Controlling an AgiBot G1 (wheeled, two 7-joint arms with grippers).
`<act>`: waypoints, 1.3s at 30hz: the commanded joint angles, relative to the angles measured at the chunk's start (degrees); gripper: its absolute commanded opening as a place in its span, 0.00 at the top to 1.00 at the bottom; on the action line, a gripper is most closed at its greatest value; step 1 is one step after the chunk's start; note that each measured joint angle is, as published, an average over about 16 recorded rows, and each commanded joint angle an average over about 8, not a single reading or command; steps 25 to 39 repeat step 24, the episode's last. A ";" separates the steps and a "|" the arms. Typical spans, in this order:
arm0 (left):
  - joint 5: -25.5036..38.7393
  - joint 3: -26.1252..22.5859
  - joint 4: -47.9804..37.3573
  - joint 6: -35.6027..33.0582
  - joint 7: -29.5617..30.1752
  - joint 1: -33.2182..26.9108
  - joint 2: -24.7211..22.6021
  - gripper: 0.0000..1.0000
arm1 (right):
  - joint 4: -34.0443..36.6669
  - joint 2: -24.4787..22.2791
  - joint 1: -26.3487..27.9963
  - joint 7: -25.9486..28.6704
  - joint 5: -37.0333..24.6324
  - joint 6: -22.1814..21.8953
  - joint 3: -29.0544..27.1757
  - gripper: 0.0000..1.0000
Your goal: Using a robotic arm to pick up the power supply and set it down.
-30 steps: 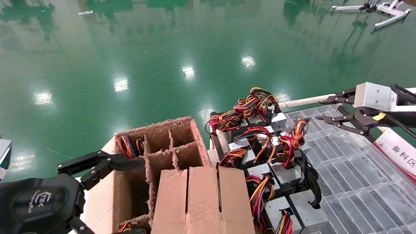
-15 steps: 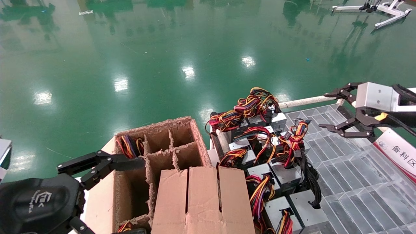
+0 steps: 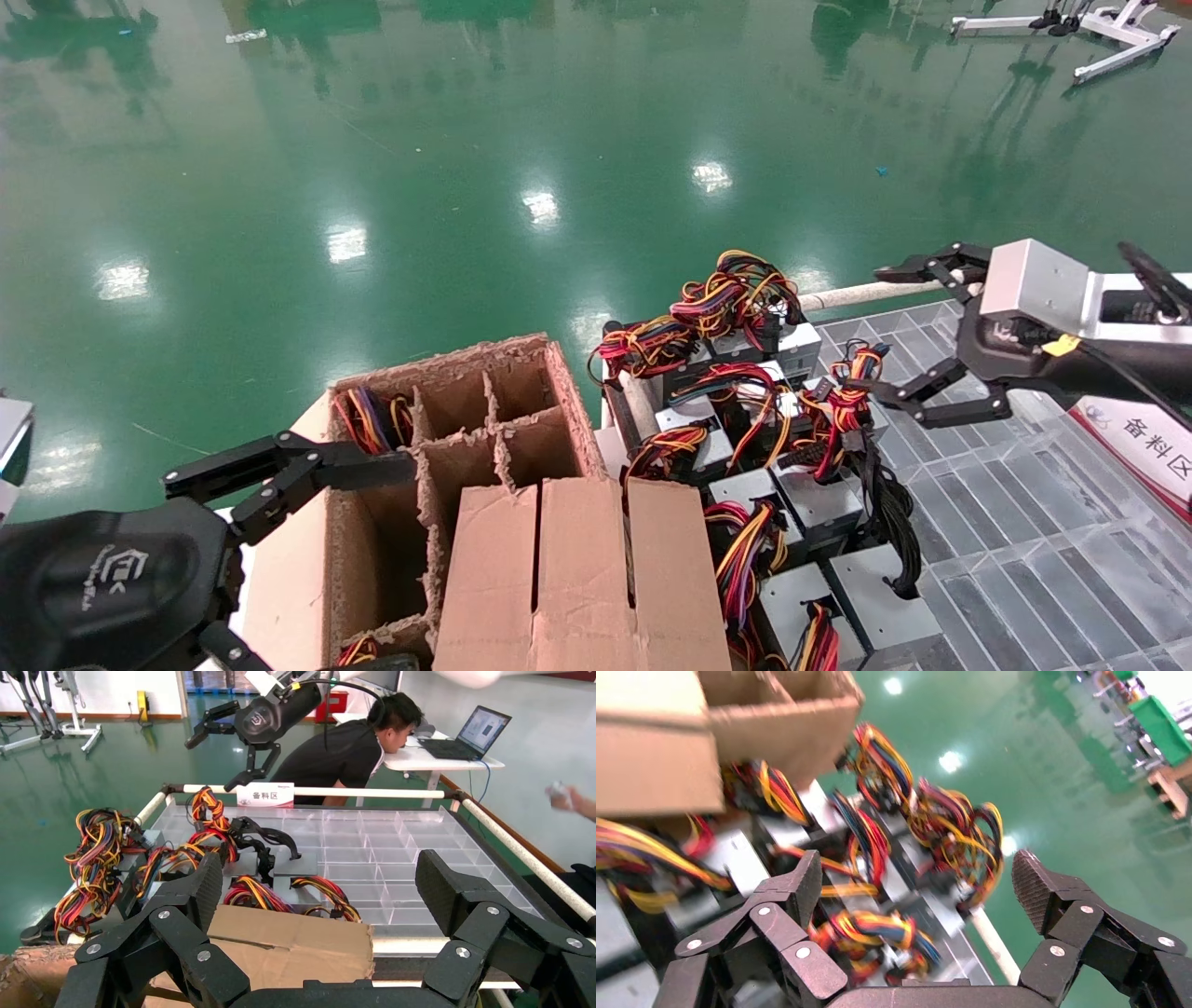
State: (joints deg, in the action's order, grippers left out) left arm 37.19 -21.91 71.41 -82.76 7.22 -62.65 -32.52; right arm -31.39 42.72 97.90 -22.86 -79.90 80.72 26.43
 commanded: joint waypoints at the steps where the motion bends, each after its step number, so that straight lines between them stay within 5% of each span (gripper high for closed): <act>1: 0.00 0.00 0.00 0.00 0.00 0.00 0.00 0.00 | -1.94 -0.35 -1.67 1.54 1.75 0.23 -0.48 0.00; 21: 0.00 0.00 0.00 0.00 0.00 0.00 0.00 0.00 | -21.18 -3.87 -18.24 16.87 19.10 2.50 -5.23 0.00; 39: 0.00 0.00 0.00 0.00 0.00 0.00 0.00 0.00 | -22.63 -4.13 -19.49 18.03 20.41 2.67 -5.58 0.00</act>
